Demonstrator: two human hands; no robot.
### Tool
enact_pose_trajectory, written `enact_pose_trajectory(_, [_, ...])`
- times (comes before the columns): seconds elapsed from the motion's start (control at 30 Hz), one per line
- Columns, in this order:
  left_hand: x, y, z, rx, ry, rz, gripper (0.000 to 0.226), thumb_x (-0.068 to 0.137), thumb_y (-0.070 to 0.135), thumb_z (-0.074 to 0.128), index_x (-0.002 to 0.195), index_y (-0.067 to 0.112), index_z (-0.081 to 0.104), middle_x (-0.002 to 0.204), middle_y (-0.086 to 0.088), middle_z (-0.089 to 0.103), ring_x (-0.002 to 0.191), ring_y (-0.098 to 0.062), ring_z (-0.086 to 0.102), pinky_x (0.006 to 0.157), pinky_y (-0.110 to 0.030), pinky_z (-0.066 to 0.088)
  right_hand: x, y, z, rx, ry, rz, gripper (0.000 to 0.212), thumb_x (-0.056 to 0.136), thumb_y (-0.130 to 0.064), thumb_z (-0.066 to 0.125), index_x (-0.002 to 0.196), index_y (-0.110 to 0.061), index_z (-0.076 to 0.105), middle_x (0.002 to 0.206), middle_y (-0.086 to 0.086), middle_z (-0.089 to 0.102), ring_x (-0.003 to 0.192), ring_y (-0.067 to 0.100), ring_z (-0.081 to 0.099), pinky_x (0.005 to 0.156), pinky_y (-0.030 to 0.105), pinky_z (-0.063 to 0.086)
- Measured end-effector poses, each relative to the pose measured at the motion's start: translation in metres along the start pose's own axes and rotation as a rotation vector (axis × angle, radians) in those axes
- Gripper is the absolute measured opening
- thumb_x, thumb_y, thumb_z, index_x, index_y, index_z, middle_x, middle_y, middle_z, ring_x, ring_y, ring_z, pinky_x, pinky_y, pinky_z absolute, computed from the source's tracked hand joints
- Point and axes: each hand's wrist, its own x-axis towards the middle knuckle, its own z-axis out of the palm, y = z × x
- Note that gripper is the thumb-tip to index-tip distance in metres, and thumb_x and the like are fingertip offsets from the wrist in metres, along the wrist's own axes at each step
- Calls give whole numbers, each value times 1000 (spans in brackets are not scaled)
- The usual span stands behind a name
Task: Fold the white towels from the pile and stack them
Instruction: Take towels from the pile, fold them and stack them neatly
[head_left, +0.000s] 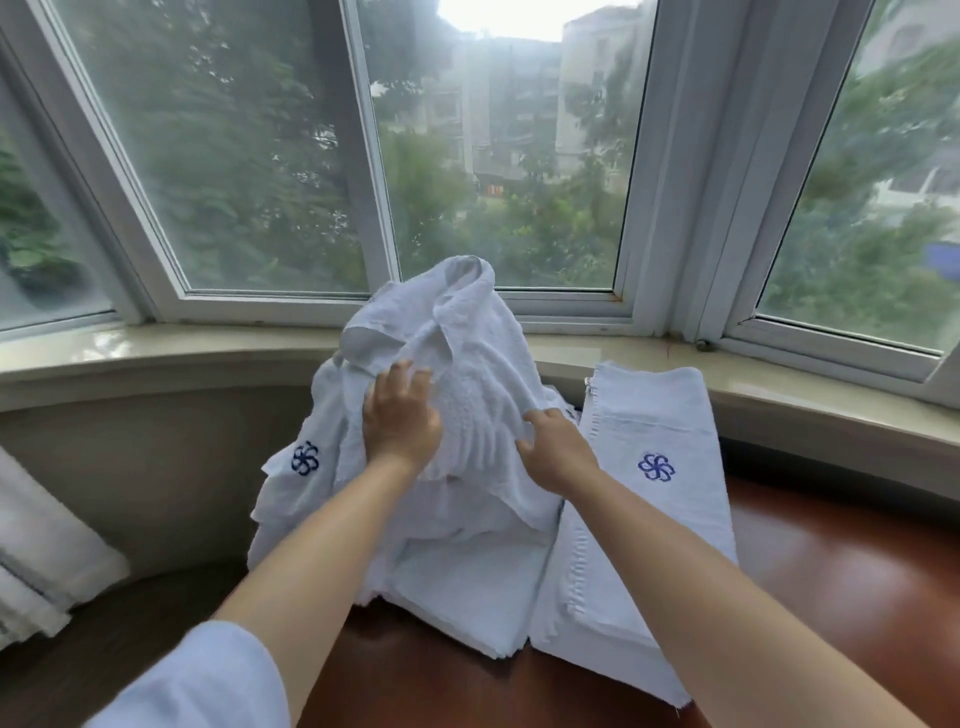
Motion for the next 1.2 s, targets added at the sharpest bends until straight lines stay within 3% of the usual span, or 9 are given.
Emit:
enact_pose_trajectory(0.2, [59, -27, 7, 12, -293, -158, 70, 90, 39, 50, 149, 31, 13, 159, -6, 5, 144, -29, 9, 114, -51, 19, 38, -34, 8, 102, 42, 19, 49, 101, -36, 36, 147, -18, 30, 152, 4, 28, 132, 23, 38, 99, 37, 39])
enact_pose_trajectory(0.3, [81, -31, 7, 6, -351, -179, 78, 85, 48, 55, 148, 25, 16, 150, -5, 31, 137, -31, 25, 102, -48, 32, 51, -42, 16, 288, 100, 50, 48, 101, -37, 37, 145, -19, 34, 146, 3, 39, 125, 22, 47, 92, 33, 40])
enact_pose_trajectory(0.43, [85, -20, 0, -137, -245, -80, 19, 73, 16, 56, 91, 20, 51, 92, -2, 59, 98, -31, 57, 76, -37, 41, 59, -54, 19, 597, 277, 141, 40, 100, -40, 38, 133, -20, 49, 121, -2, 59, 104, 16, 57, 78, 28, 40])
enact_pose_trajectory(0.53, [76, -17, -11, -702, -475, -86, 15, 53, 8, 49, 66, 15, 51, 60, 1, 46, 58, -21, 47, 50, -24, 36, 67, -64, 13, 813, 378, 181, 41, 98, -46, 40, 126, -18, 52, 108, -1, 63, 94, 17, 58, 77, 33, 46])
enact_pose_trajectory(0.7, [54, -36, -23, -806, -952, -36, 18, 42, 1, 47, 49, 15, 55, 81, -4, 51, 67, -13, 49, 59, -25, 41, 67, -60, 2, 982, 270, 328, 74, 81, -50, 66, 142, -23, 34, 133, -4, 48, 119, 21, 51, 99, 42, 46])
enact_pose_trajectory(0.83, [42, -49, -21, -582, -1113, -12, 39, 45, 0, 52, 80, 5, 69, 74, -2, 53, 67, -20, 52, 55, -26, 41, 51, -48, 10, 917, 97, 457, 43, 79, -15, 60, 121, -20, 51, 115, 7, 60, 105, 28, 61, 82, 44, 56])
enact_pose_trajectory(1.0, [21, -43, -14, -724, -887, -5, 31, 64, -19, 62, 84, 5, 64, 71, 4, 55, 65, -8, 52, 51, -14, 44, 25, -31, 7, 820, -29, 412, 38, 81, -5, 42, 112, -22, 58, 94, 10, 55, 87, 27, 54, 62, 28, 42])
enact_pose_trajectory(1.1, [7, -47, -6, -749, -857, -41, 47, 64, -18, 70, 102, 1, 52, 88, -7, 53, 77, -15, 52, 59, -19, 47, 4, -24, 6, 758, -69, 470, 20, 75, 4, 42, 78, -11, 53, 74, 9, 46, 66, 21, 45, 54, 24, 33])
enact_pose_trajectory(1.2, [-6, -43, -1, -691, -836, 19, 62, 73, -9, 74, 120, 15, 42, 113, 2, 51, 103, -12, 52, 73, -14, 47, -16, -24, 9, 783, -172, 420, 33, 56, 7, 48, 85, -6, 57, 81, 12, 48, 75, 24, 47, 62, 29, 35])
